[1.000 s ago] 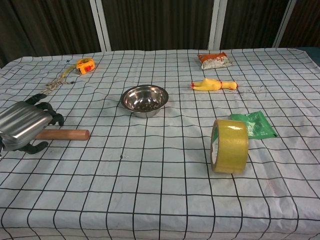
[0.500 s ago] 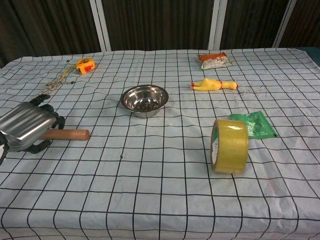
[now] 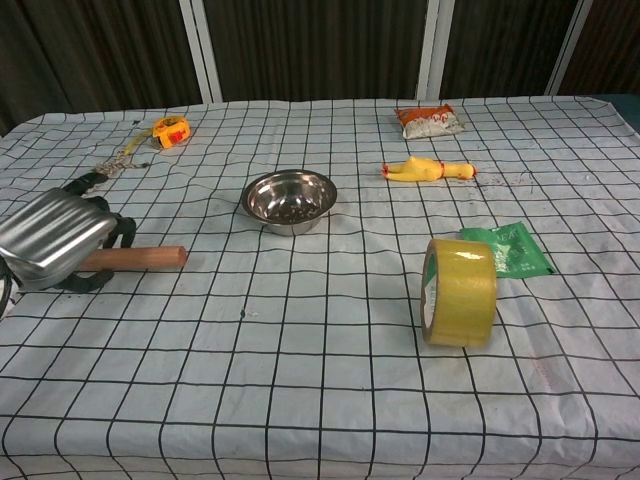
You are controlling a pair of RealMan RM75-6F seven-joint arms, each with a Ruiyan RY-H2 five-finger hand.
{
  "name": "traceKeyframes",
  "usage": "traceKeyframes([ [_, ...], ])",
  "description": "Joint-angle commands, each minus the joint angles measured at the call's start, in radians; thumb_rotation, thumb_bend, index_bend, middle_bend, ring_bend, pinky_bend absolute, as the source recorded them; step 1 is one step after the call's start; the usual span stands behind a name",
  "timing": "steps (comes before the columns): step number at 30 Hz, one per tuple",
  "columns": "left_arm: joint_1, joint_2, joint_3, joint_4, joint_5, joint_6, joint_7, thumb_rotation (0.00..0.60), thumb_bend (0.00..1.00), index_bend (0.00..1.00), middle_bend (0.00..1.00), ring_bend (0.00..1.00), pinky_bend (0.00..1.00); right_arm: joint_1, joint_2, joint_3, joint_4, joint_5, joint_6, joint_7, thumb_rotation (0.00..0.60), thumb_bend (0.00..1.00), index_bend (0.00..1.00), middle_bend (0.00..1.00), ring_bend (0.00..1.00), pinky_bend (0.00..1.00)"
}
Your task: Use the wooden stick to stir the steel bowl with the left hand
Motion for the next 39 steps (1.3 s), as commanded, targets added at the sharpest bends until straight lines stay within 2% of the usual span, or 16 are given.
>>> traceKeyframes([
  [1, -0.002, -0.002, -0.025, 0.023, 0.04, 0.107, -0.159, 0.6, 0.37, 0.62, 0.63, 0.38, 0.13, 0.0, 0.002, 0.0, -0.001, -0.002, -0.004, 0.001, 0.6, 0.43, 0.0, 0.0, 0.0, 0.0],
  [4, 0.005, -0.011, -0.069, 0.038, 0.034, 0.188, -0.335, 0.6, 0.38, 0.64, 0.64, 0.38, 0.15, 0.0, 0.003, 0.001, -0.001, -0.003, -0.006, 0.002, 0.6, 0.43, 0.0, 0.0, 0.0, 0.0],
  [7, 0.018, -0.016, -0.153, 0.019, -0.01, 0.273, -0.59, 0.6, 0.39, 0.64, 0.64, 0.38, 0.16, -0.002, 0.003, 0.001, -0.001, -0.004, -0.007, 0.002, 0.6, 0.43, 0.0, 0.0, 0.0, 0.0],
  [11, 0.023, -0.015, -0.173, 0.002, -0.027, 0.278, -0.672, 0.6, 0.39, 0.64, 0.64, 0.37, 0.16, -0.003, 0.003, 0.002, -0.001, -0.004, -0.008, 0.002, 0.6, 0.43, 0.0, 0.0, 0.0, 0.0],
  [12, 0.03, -0.013, -0.191, -0.027, -0.046, 0.277, -0.744, 0.6, 0.4, 0.65, 0.64, 0.37, 0.17, -0.003, 0.002, 0.002, -0.001, -0.005, -0.008, 0.001, 0.6, 0.43, 0.0, 0.0, 0.0, 0.0],
  [14, 0.059, 0.02, -0.229, -0.162, -0.11, 0.218, -1.006, 0.6, 0.41, 0.66, 0.65, 0.37, 0.17, -0.002, 0.0, 0.002, -0.001, -0.007, -0.012, -0.004, 0.6, 0.43, 0.0, 0.0, 0.0, 0.0],
  [15, 0.089, 0.027, -0.285, -0.262, -0.191, 0.173, -1.223, 0.6, 0.43, 0.66, 0.66, 0.37, 0.17, 0.001, -0.002, -0.001, -0.002, -0.011, -0.02, -0.01, 0.6, 0.43, 0.0, 0.0, 0.0, 0.0],
  [16, 0.095, 0.039, -0.289, -0.264, -0.199, 0.148, -1.287, 0.6, 0.43, 0.67, 0.66, 0.37, 0.17, 0.002, -0.003, -0.001, -0.004, -0.012, -0.023, -0.013, 0.6, 0.43, 0.0, 0.0, 0.0, 0.0],
  [22, 0.107, -0.024, -0.257, -0.156, -0.18, 0.115, -1.434, 0.6, 0.47, 0.67, 0.66, 0.35, 0.17, 0.0, -0.004, 0.002, -0.009, -0.013, -0.021, -0.016, 0.6, 0.43, 0.0, 0.0, 0.0, 0.0],
  [28, 0.112, -0.058, -0.243, -0.086, -0.162, 0.107, -1.504, 0.6, 0.48, 0.67, 0.66, 0.34, 0.16, -0.003, -0.004, 0.0, -0.008, -0.019, -0.021, -0.017, 0.6, 0.43, 0.0, 0.0, 0.0, 0.0],
  [34, 0.14, -0.095, -0.203, 0.008, -0.117, 0.139, -1.615, 0.6, 0.55, 0.67, 0.64, 0.31, 0.14, -0.004, -0.004, 0.001, -0.006, -0.022, -0.021, -0.017, 0.6, 0.43, 0.0, 0.0, 0.0, 0.0],
  [39, 0.147, -0.121, -0.183, 0.084, -0.087, 0.171, -1.653, 0.6, 0.58, 0.66, 0.63, 0.29, 0.14, -0.005, -0.004, 0.001, -0.007, -0.024, -0.022, -0.017, 0.6, 0.43, 0.0, 0.0, 0.0, 0.0],
])
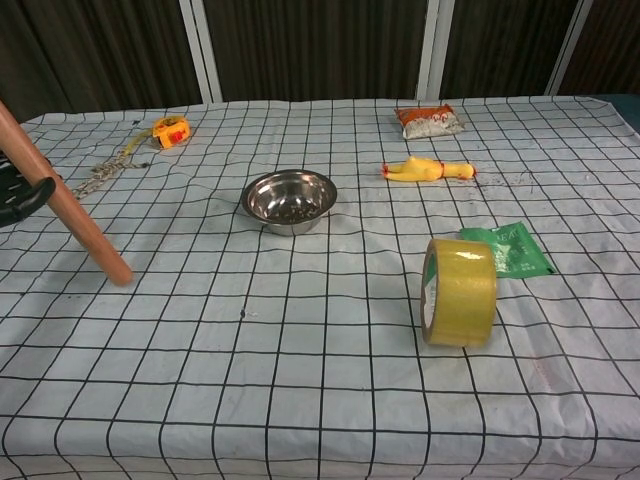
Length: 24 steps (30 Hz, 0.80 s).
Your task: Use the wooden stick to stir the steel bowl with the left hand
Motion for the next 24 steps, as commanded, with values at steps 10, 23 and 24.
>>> traceKeyframes([
  [10, 0.045, -0.056, 0.058, 0.159, 0.051, 0.038, -0.157, 0.6, 0.66, 0.63, 0.59, 0.25, 0.13, -0.008, 0.004, 0.007, 0.0, 0.006, 0.012, 0.008, 0.6, 0.43, 0.0, 0.0, 0.0, 0.0],
  [23, 0.066, -0.072, 0.099, 0.236, 0.092, 0.074, -0.238, 0.6, 0.54, 0.38, 0.47, 0.19, 0.13, -0.011, 0.004, 0.008, -0.002, 0.002, 0.014, 0.006, 0.6, 0.43, 0.0, 0.0, 0.0, 0.0],
  [24, 0.066, -0.067, 0.103, 0.232, 0.094, 0.067, -0.249, 0.6, 0.51, 0.34, 0.44, 0.17, 0.13, -0.012, 0.004, 0.008, -0.002, 0.002, 0.015, 0.006, 0.6, 0.43, 0.0, 0.0, 0.0, 0.0],
])
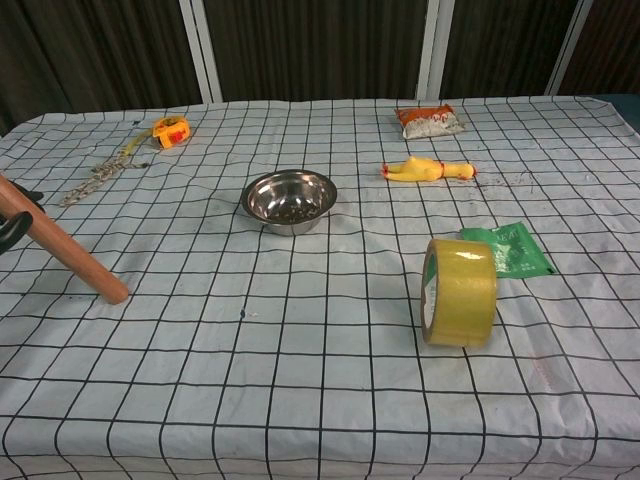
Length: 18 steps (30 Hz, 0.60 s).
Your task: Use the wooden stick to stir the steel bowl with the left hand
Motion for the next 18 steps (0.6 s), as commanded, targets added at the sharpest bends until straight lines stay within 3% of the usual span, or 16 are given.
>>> traceKeyframes([
  [1, 0.0, 0.011, 0.01, -0.012, 0.005, -0.021, -0.029, 0.6, 0.49, 0.31, 0.43, 0.16, 0.13, -0.001, 0.0, 0.0, 0.0, -0.001, 0.001, 0.0, 0.6, 0.43, 0.0, 0.0, 0.0, 0.0],
  [6, -0.002, 0.066, 0.022, -0.096, 0.007, -0.074, -0.119, 0.6, 0.46, 0.23, 0.34, 0.11, 0.14, -0.002, 0.0, 0.0, 0.0, -0.002, 0.002, 0.001, 0.6, 0.43, 0.0, 0.0, 0.0, 0.0],
  [18, 0.0, 0.205, 0.036, -0.331, 0.023, -0.106, -0.197, 0.6, 0.37, 0.23, 0.33, 0.13, 0.21, -0.003, -0.001, 0.002, 0.0, 0.0, -0.001, -0.001, 0.6, 0.43, 0.0, 0.0, 0.0, 0.0],
])
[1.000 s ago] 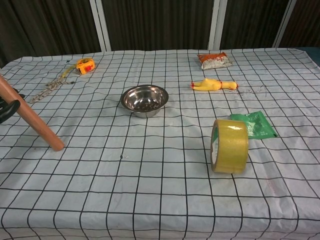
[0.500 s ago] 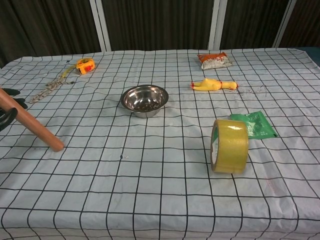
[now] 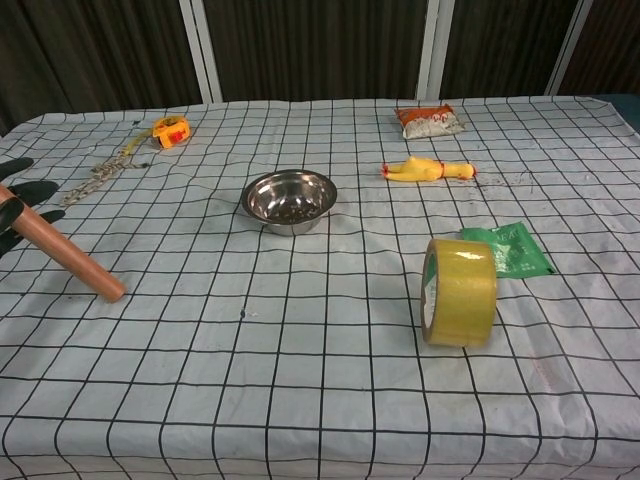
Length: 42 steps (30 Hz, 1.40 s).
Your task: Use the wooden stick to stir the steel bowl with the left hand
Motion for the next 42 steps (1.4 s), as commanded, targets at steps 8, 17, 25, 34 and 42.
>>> traceKeyframes([
  [8, -0.022, 0.226, 0.025, -0.352, -0.009, -0.163, -0.106, 0.6, 0.31, 0.23, 0.32, 0.11, 0.25, -0.001, 0.002, -0.001, -0.001, -0.002, -0.001, 0.002, 0.6, 0.43, 0.0, 0.0, 0.0, 0.0],
  [17, -0.053, 0.318, 0.009, -0.482, -0.053, -0.275, -0.16, 0.6, 0.3, 0.41, 0.46, 0.19, 0.35, -0.004, 0.008, -0.002, 0.0, -0.006, 0.006, 0.017, 0.6, 0.43, 0.0, 0.0, 0.0, 0.0],
  [25, -0.073, 0.311, -0.018, -0.463, -0.06, -0.3, -0.164, 0.6, 0.3, 0.65, 0.76, 0.47, 0.6, -0.001, 0.013, -0.008, 0.001, -0.016, 0.001, 0.025, 0.6, 0.43, 0.0, 0.0, 0.0, 0.0],
  [34, -0.075, 0.298, -0.039, -0.465, -0.081, -0.305, -0.133, 0.577, 0.29, 0.86, 0.98, 0.71, 0.82, 0.0, 0.015, -0.011, 0.001, -0.019, -0.004, 0.024, 0.6, 0.43, 0.0, 0.0, 0.0, 0.0],
  [42, -0.07, 0.284, -0.075, -0.486, -0.129, -0.295, -0.023, 0.6, 0.92, 1.0, 1.0, 0.97, 1.0, 0.003, 0.018, -0.018, -0.002, -0.028, -0.012, 0.023, 0.6, 0.43, 0.0, 0.0, 0.0, 0.0],
])
